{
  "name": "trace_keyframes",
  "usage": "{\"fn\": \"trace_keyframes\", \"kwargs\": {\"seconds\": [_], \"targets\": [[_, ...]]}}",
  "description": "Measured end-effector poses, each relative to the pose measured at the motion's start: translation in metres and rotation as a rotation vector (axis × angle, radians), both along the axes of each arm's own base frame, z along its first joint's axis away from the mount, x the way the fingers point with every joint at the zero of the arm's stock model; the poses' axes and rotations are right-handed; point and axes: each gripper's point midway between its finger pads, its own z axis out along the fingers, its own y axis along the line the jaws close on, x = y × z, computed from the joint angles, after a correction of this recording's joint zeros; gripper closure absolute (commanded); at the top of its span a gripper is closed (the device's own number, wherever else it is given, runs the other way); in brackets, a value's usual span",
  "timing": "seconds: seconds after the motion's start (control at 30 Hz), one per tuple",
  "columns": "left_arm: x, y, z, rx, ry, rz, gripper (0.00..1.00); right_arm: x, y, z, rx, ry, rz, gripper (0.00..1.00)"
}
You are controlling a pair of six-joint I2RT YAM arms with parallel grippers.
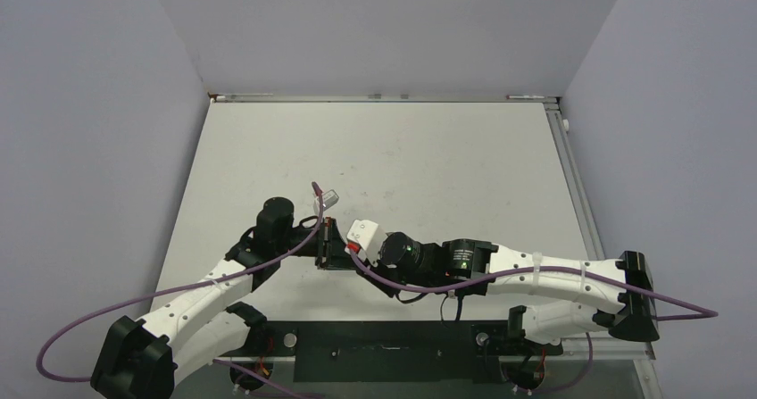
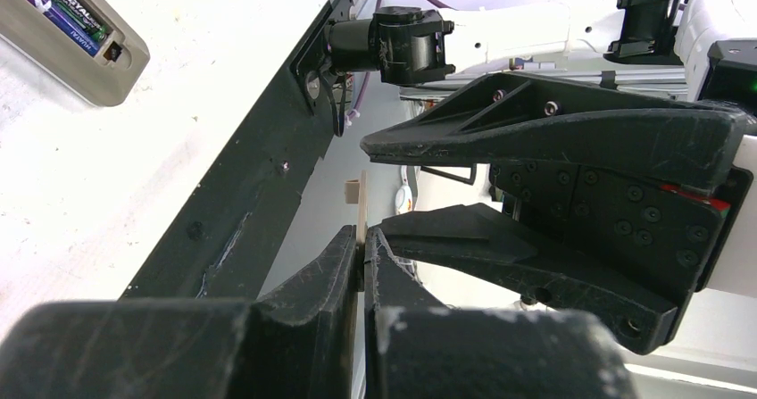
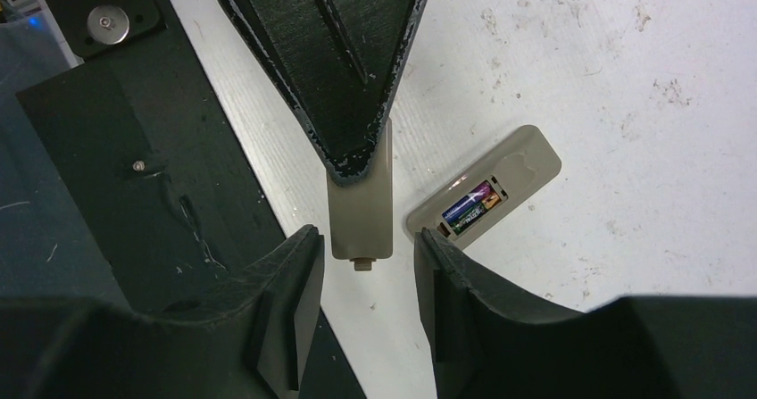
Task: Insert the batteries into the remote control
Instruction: Turn over the battery cover.
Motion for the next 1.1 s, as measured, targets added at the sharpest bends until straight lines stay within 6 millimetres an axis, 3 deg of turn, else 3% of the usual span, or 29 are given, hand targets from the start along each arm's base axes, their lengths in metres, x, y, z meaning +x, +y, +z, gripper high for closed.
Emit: {"fn": "trace_keyframes", "kwargs": {"seconds": [0.17, 0.33, 0.57, 0.63, 0.73, 0.9, 1.1], "targets": [[-0.001, 0.000, 0.000, -0.002, 0.001, -0.004, 1.00, 0.000, 0.000, -0.005, -0.019, 0.002, -0.002, 0.60], [-0.001, 0.000, 0.001, -0.003, 0.002, -0.008, 1.00, 0.001, 0.000, -0.007, -0.025, 0.003, -0.002, 0.69], [-0.002, 0.000, 0.000, -0.003, 0.002, -0.008, 1.00, 0.001, 0.000, -0.007, -0.026, 0.000, -0.001, 0.91], [-0.002, 0.000, 0.000, -0.002, 0.004, -0.009, 0.94, 0.000, 0.000, -0.007, -0.027, 0.000, 0.001, 0.92], [-0.002, 0.000, -0.001, -0.001, 0.007, -0.009, 0.74, -0.001, 0.001, -0.007, -0.028, -0.001, 0.003, 0.92], [-0.002, 0.000, -0.002, 0.001, 0.020, -0.007, 0.54, 0.002, -0.001, -0.007, -0.029, -0.009, -0.016, 0.92], [-0.001, 0.000, -0.003, 0.005, 0.021, -0.001, 0.45, 0.003, -0.006, -0.012, -0.048, 0.008, -0.057, 0.92]]}}
